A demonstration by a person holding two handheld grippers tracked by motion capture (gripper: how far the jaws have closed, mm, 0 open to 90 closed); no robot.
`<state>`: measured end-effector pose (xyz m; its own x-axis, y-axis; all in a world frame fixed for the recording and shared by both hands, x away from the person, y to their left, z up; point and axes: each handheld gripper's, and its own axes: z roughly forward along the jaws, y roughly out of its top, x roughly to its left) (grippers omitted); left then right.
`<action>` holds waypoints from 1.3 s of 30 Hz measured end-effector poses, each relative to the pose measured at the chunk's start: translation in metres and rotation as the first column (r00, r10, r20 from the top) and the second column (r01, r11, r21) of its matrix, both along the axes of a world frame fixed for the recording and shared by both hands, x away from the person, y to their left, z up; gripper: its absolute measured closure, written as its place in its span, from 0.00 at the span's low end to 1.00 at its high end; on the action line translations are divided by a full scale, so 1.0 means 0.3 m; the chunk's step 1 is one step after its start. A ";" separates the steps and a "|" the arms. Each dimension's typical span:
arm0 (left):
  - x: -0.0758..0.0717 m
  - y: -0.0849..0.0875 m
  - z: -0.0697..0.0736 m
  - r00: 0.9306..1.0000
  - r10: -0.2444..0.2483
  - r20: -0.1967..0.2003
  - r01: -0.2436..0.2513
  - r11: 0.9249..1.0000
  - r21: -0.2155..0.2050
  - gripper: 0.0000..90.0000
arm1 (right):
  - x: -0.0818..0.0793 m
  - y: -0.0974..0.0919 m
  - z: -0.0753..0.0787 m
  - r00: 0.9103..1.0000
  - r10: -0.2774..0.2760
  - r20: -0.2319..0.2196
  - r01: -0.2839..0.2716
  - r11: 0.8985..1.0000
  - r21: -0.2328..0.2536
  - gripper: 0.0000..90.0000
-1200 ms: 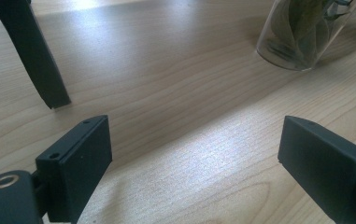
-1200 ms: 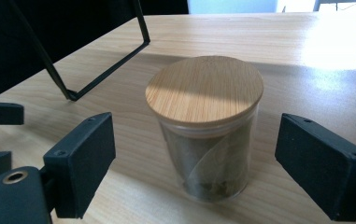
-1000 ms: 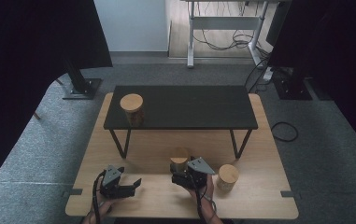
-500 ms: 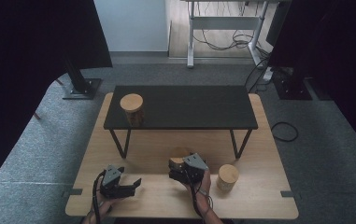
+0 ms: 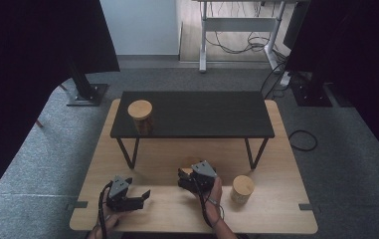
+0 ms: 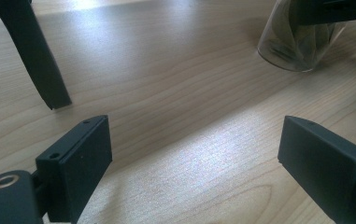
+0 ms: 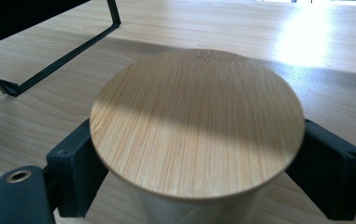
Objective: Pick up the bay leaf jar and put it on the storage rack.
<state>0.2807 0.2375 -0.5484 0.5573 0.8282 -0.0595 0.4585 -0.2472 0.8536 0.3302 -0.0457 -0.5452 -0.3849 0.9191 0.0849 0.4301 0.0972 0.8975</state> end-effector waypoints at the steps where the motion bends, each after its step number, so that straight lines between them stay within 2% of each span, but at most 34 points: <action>1: 0.000 0.000 0.000 1.000 0.000 0.000 0.000 1.000 0.000 0.10 | 0.002 0.001 -0.002 1.000 -0.001 -0.003 0.001 1.000 0.002 0.17; 7: 0.001 0.001 0.000 1.000 0.000 -0.001 0.000 1.000 0.000 0.10 | 0.010 0.004 -0.013 1.000 -0.006 -0.007 0.006 1.000 0.016 0.25; 24: 0.002 0.001 0.000 1.000 -0.004 -0.005 0.004 1.000 0.004 0.10 | 0.009 -0.003 -0.007 0.999 0.042 0.001 -0.042 0.999 -0.005 0.27; 27: 0.001 0.000 0.000 1.000 -0.002 -0.003 0.002 1.000 0.001 0.10 | 0.002 0.001 0.002 0.999 0.035 0.018 -0.034 0.999 -0.017 0.27; 39: 0.002 0.002 0.000 1.000 0.000 -0.003 0.000 1.000 0.002 0.10 | -0.047 -0.013 0.065 0.995 0.062 0.078 -0.060 0.998 -0.033 0.27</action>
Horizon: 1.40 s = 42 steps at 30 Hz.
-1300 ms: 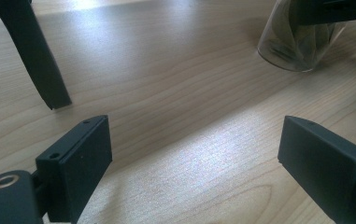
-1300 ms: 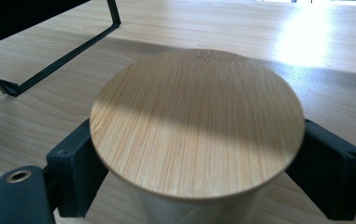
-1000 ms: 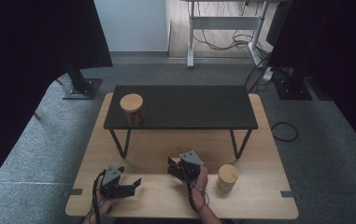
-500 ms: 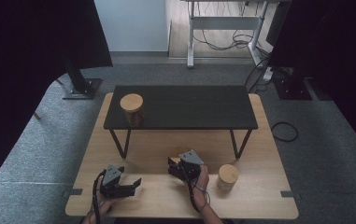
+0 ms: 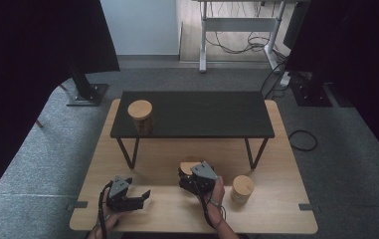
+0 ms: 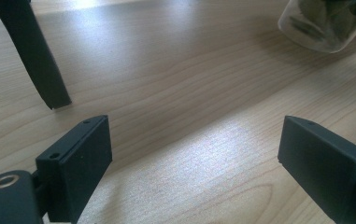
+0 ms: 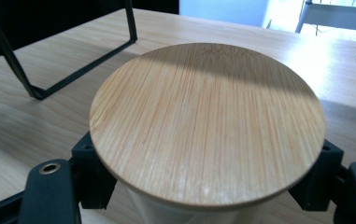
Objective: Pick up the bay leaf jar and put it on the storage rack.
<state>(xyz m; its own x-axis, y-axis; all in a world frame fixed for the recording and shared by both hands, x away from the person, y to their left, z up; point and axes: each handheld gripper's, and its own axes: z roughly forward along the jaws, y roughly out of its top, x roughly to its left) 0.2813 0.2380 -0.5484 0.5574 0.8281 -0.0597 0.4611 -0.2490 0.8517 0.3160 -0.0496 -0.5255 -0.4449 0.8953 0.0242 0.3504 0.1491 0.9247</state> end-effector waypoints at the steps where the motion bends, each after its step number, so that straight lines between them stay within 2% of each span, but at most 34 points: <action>1: 0.000 0.000 0.000 1.000 0.001 0.000 -0.001 1.000 0.000 0.10 | -0.006 -0.004 0.006 1.000 0.004 -0.001 -0.004 1.000 0.010 0.27; 11: 0.000 0.002 0.000 1.000 0.004 0.002 -0.004 1.000 0.003 0.10 | -0.062 -0.048 0.066 0.999 0.028 0.030 -0.029 0.998 0.052 0.27; 16: 0.000 0.003 0.000 1.000 0.004 0.001 -0.004 1.000 0.001 0.10 | -0.087 -0.058 0.092 0.998 0.042 0.056 -0.044 0.998 0.046 0.27; 29: 0.002 0.006 0.000 1.000 0.007 0.001 -0.007 1.000 0.001 0.10 | -0.111 -0.074 0.109 0.996 0.065 0.054 -0.068 0.996 0.053 0.27; 42: 0.002 0.005 0.000 1.000 0.007 0.001 -0.007 1.000 0.004 0.10 | -0.151 -0.089 0.159 0.991 0.092 0.095 -0.096 0.995 0.042 0.27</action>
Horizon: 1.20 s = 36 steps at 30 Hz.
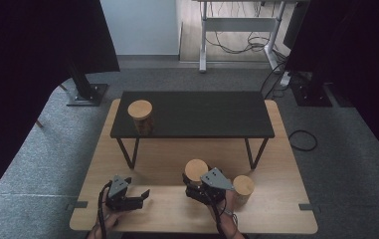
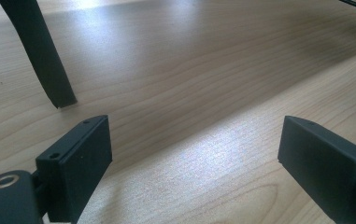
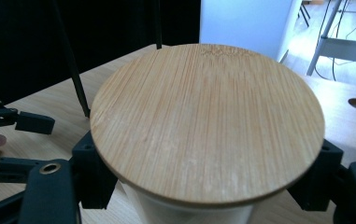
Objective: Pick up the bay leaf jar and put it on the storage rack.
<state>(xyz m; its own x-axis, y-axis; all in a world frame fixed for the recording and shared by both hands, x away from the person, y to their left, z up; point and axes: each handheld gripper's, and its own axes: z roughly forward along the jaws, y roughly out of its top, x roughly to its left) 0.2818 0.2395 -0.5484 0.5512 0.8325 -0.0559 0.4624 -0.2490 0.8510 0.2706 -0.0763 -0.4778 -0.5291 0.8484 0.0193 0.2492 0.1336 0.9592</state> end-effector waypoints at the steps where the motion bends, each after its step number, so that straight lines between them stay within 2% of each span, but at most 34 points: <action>1: 0.000 0.000 0.000 1.000 -0.001 0.000 0.001 1.000 0.001 0.10 | -0.004 -0.002 0.005 1.000 0.000 0.006 0.000 1.000 0.000 0.27; 13: 0.000 0.000 0.000 1.000 0.003 0.000 -0.003 1.000 0.002 0.10 | -0.033 -0.014 0.038 0.999 0.021 0.029 -0.021 1.000 0.012 0.27; 17: 0.000 0.000 0.000 1.000 0.001 -0.001 -0.001 1.000 0.002 0.10 | -0.040 -0.018 0.049 0.999 0.028 0.026 -0.029 0.999 0.029 0.27; 36: 0.001 -0.001 0.000 1.000 -0.002 -0.001 0.002 1.000 0.008 0.10 | -0.058 -0.026 0.093 0.997 0.041 0.060 -0.043 0.999 0.025 0.27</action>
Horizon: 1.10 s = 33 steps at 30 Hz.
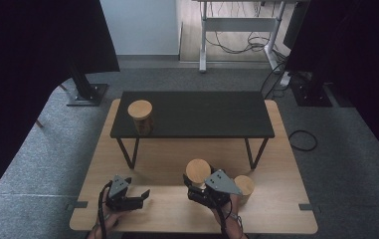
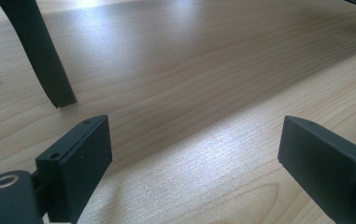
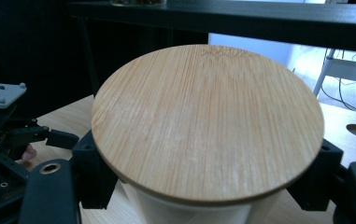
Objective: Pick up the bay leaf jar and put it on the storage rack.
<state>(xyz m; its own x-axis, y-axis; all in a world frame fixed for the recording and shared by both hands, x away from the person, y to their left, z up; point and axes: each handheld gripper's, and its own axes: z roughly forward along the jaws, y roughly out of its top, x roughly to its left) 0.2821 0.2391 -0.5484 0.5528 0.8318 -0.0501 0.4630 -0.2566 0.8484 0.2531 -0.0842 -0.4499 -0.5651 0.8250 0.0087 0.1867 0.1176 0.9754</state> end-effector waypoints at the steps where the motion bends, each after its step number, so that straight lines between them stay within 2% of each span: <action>1: 0.000 0.000 0.000 1.000 0.000 0.000 0.000 1.000 0.000 0.10 | -0.002 -0.001 0.005 1.000 0.001 0.002 -0.001 1.000 0.002 0.27; 33: -0.001 -0.004 0.000 1.000 -0.001 0.000 0.001 1.000 0.006 0.10 | -0.011 -0.004 0.100 0.998 0.025 0.058 -0.026 1.000 0.011 0.27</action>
